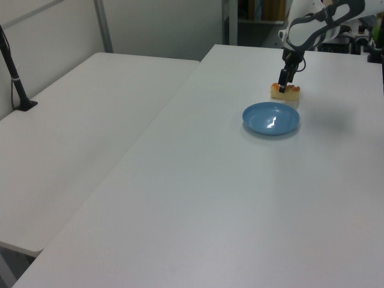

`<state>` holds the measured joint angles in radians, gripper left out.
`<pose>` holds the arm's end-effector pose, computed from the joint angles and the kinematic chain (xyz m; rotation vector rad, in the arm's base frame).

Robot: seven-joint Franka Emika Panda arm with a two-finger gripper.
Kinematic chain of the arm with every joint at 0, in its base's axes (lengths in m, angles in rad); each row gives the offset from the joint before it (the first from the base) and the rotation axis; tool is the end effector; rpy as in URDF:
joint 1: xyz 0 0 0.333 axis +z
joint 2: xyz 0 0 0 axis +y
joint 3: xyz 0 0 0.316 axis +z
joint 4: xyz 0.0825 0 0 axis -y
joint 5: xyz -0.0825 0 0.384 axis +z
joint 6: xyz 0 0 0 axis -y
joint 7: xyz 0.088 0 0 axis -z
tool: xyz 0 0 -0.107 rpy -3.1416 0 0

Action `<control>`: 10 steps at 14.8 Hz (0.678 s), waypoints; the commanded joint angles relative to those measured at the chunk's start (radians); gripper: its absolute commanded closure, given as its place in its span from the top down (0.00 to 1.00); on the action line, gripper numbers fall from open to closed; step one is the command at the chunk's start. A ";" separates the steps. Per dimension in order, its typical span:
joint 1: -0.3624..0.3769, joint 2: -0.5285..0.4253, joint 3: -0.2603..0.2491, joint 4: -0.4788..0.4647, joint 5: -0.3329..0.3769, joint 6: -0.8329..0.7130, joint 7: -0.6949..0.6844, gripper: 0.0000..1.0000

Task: Put the bread onto the plate
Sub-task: 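Lower the gripper and close it on the bread roll, then lift the bread roll and carry it over the blue plate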

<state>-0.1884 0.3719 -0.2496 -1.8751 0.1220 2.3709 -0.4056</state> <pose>0.5877 -0.2620 0.3329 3.0778 -0.1411 0.1952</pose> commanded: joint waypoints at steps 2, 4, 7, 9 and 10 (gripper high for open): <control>-0.006 0.012 0.016 -0.002 0.024 0.030 -0.002 0.07; -0.006 0.002 0.016 0.001 0.024 0.019 -0.004 0.00; -0.002 -0.066 0.018 0.005 0.022 -0.072 -0.001 0.00; 0.003 -0.114 0.032 0.008 0.022 -0.183 0.026 0.00; 0.009 -0.129 0.052 0.008 0.022 -0.209 0.063 0.00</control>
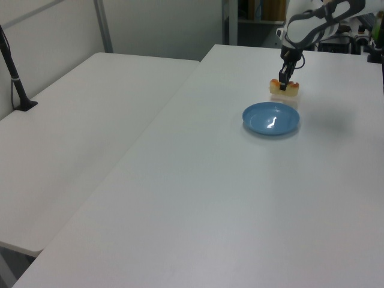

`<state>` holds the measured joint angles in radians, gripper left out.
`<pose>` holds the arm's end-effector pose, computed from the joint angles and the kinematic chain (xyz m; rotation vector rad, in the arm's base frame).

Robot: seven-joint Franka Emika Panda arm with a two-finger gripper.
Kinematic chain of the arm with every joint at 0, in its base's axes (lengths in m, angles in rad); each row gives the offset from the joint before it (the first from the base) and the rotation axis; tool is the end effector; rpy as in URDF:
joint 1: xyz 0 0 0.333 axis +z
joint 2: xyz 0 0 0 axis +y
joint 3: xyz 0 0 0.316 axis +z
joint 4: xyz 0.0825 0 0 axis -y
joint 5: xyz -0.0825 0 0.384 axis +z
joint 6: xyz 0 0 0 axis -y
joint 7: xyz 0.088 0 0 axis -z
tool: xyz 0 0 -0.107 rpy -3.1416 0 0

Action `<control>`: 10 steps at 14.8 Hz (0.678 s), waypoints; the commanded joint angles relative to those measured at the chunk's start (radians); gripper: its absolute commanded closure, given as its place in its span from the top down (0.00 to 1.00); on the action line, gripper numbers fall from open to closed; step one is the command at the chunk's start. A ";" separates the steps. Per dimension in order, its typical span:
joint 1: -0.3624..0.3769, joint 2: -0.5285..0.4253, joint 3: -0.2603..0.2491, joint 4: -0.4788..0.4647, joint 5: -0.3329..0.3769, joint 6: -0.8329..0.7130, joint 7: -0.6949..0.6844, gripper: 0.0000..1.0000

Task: Put the bread onto the plate
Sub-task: 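Lift the bread roll and carry it over the blue plate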

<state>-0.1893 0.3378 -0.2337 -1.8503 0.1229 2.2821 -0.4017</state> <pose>0.5897 -0.2514 0.3559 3.1121 -0.1245 0.1631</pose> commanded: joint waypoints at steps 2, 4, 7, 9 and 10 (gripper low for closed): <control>0.016 -0.106 0.108 -0.012 0.009 -0.133 0.232 0.00; 0.018 -0.108 0.151 -0.010 0.004 -0.133 0.316 0.00; 0.018 -0.108 0.203 -0.012 -0.008 -0.133 0.366 0.00; 0.019 -0.106 0.232 -0.014 -0.037 -0.133 0.406 0.00; 0.019 -0.105 0.244 -0.021 -0.061 -0.133 0.415 0.00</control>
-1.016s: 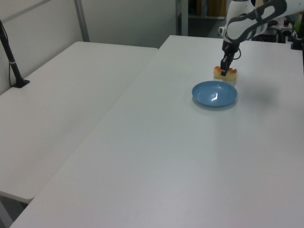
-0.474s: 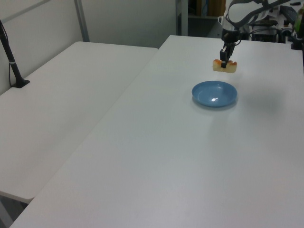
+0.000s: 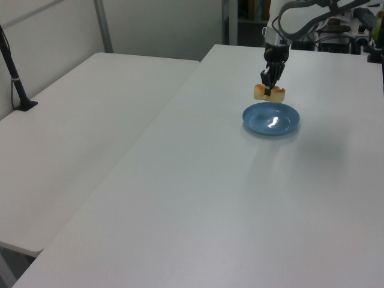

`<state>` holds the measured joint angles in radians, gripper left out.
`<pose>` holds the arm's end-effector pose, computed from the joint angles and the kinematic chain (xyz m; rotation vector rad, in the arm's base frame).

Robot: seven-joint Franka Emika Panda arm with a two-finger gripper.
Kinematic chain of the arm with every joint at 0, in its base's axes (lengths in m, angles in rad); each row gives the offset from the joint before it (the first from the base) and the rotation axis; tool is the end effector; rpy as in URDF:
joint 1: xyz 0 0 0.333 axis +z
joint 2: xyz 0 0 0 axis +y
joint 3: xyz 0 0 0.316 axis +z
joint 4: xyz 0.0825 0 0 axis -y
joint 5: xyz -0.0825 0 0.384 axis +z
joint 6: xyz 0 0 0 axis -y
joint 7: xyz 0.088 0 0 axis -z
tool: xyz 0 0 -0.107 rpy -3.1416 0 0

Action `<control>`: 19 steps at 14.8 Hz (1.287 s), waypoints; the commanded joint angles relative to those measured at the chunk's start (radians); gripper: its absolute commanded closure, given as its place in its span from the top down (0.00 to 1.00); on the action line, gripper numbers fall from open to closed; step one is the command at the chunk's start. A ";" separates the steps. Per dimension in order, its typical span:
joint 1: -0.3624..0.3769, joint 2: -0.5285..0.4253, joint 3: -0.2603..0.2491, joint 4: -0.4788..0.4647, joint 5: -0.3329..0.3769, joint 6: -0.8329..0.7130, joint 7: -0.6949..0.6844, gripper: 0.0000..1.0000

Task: Put the bread onto the plate
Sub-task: 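Lift the bread roll and carry it over the blue plate, then lower the bread roll onto the plate and open the gripper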

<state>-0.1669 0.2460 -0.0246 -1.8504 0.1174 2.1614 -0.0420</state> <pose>0.6150 -0.1136 0.3973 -3.0371 0.3213 -0.1156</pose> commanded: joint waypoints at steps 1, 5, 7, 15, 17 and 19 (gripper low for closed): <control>-0.003 -0.011 0.040 -0.024 -0.079 -0.012 0.063 0.00; 0.018 0.024 0.041 -0.044 -0.133 -0.006 0.070 0.00; 0.030 0.048 0.041 -0.040 -0.144 0.000 0.071 0.00; 0.004 0.039 0.040 -0.009 -0.144 -0.012 0.088 1.00; 0.001 0.001 0.035 -0.003 -0.144 -0.040 0.082 1.00; -0.012 -0.030 0.032 0.052 -0.144 -0.171 0.076 1.00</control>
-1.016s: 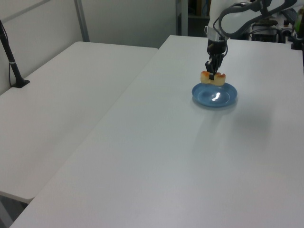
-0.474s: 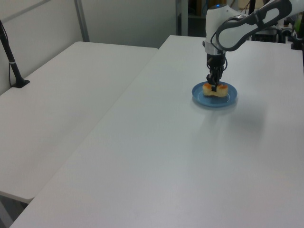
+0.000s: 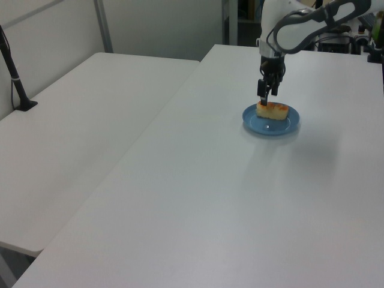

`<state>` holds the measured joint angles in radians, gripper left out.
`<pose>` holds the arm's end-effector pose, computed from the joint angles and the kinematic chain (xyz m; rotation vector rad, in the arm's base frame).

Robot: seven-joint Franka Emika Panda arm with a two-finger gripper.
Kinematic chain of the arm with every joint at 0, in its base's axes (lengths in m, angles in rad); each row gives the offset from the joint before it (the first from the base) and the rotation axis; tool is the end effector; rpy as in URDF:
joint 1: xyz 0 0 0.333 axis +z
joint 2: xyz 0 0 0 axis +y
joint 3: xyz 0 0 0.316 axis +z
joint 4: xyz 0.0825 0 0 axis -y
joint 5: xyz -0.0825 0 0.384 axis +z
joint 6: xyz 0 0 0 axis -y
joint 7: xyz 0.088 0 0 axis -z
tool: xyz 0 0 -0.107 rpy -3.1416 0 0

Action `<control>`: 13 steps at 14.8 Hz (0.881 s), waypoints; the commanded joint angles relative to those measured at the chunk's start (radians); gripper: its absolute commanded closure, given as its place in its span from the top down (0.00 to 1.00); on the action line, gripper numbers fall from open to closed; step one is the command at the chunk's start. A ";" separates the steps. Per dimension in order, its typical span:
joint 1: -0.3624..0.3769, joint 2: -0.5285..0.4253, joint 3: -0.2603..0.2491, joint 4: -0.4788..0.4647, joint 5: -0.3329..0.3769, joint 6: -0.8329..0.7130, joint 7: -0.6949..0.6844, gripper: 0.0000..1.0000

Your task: Put the bread onto the plate

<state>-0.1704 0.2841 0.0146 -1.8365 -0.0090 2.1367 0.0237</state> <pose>0.6202 -0.0984 0.3774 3.1248 -0.2747 0.0249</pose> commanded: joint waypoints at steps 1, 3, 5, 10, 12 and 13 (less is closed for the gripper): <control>-0.014 -0.078 -0.007 0.071 -0.017 -0.200 0.009 1.00; -0.026 -0.100 -0.007 0.147 -0.016 -0.312 0.019 1.00; -0.031 -0.140 -0.010 0.227 -0.017 -0.421 0.030 1.00; -0.037 -0.292 -0.033 0.298 0.000 -0.610 0.033 1.00; -0.015 -0.316 -0.033 0.289 -0.003 -0.626 0.030 1.00; 0.004 -0.325 -0.041 0.289 -0.005 -0.626 0.033 1.00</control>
<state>-0.2109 -0.0032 -0.0142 -1.5208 -0.0094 1.5235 0.0332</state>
